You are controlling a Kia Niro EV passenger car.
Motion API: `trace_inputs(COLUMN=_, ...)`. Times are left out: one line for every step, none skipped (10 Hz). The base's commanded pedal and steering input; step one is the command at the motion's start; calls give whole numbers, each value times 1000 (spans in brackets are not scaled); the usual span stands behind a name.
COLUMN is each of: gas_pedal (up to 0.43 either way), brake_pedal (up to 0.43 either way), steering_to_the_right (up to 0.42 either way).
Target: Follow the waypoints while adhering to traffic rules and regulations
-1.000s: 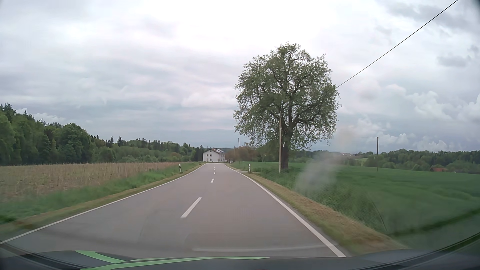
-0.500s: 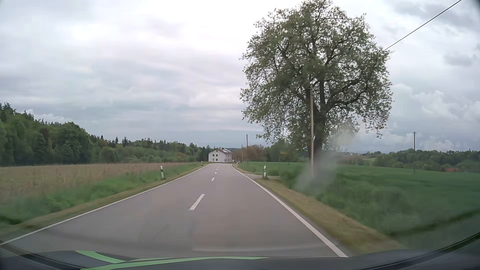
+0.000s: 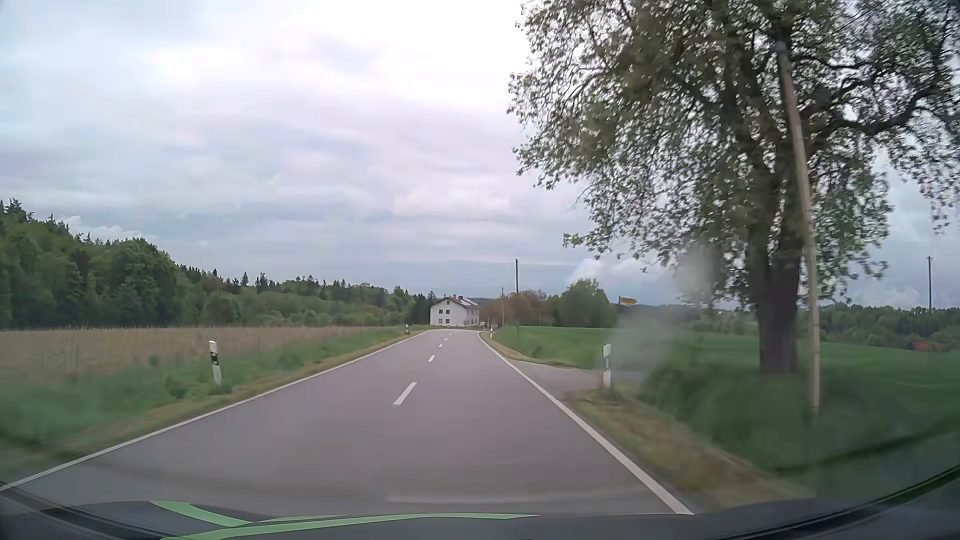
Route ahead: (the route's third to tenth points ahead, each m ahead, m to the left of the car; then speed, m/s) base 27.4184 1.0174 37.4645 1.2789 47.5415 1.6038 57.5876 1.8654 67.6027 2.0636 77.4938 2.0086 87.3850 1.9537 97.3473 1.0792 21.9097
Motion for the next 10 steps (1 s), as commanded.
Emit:
trace_inputs(gas_pedal=150, brake_pedal=0, steering_to_the_right=-10)
trace_inputs(gas_pedal=150, brake_pedal=0, steering_to_the_right=-8)
trace_inputs(gas_pedal=150, brake_pedal=0, steering_to_the_right=-7)
trace_inputs(gas_pedal=150, brake_pedal=0, steering_to_the_right=-5)
trace_inputs(gas_pedal=150, brake_pedal=0, steering_to_the_right=-5)
trace_inputs(gas_pedal=150, brake_pedal=0, steering_to_the_right=-5)
trace_inputs(gas_pedal=150, brake_pedal=0, steering_to_the_right=-4)
trace_inputs(gas_pedal=150, brake_pedal=0, steering_to_the_right=-4)
trace_inputs(gas_pedal=150, brake_pedal=0, steering_to_the_right=-3)
trace_inputs(gas_pedal=150, brake_pedal=0, steering_to_the_right=-1)
